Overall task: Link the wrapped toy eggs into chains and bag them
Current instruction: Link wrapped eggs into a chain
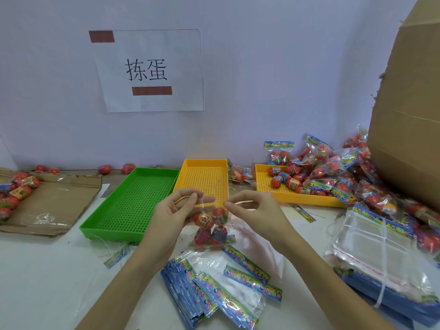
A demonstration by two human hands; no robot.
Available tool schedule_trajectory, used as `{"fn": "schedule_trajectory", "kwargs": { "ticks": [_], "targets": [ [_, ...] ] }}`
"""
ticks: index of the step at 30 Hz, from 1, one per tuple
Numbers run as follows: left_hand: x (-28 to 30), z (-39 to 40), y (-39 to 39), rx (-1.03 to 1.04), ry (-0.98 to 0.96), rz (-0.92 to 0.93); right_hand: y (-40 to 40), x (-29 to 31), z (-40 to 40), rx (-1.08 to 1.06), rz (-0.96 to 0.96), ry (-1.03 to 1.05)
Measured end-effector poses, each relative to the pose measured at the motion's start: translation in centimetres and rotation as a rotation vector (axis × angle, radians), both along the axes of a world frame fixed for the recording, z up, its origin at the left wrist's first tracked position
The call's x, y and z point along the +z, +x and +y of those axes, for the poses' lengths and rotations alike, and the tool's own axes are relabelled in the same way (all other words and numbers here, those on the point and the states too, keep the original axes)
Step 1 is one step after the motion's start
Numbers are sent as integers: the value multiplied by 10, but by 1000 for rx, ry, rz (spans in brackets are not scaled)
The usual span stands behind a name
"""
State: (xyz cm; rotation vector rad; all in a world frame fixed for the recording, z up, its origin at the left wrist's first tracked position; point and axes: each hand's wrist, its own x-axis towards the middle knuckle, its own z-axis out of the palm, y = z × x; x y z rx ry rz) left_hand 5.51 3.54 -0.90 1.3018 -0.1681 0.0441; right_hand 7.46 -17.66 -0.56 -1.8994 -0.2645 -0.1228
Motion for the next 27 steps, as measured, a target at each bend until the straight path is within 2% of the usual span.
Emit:
{"fn": "schedule_trajectory", "kwargs": {
  "ticks": [4, 10, 15, 21, 27],
  "targets": [
    [0, 5, 1, -56, 45, 55, 1, -2, -1, 7, 41, 78],
    [-4, 11, 2, 35, 119, 105, 2, -1, -8, 36, 118, 71],
    [-7, 13, 3, 82, 203, 62, 2, -1, -9, 33, 96, 94],
    [-7, 14, 6, 113, 55, 97, 4, 5, -14, 61, 33, 104],
    [-5, 18, 5, 82, 84, 97, 3, 6, -18, 82, 29, 171]
  ]
}}
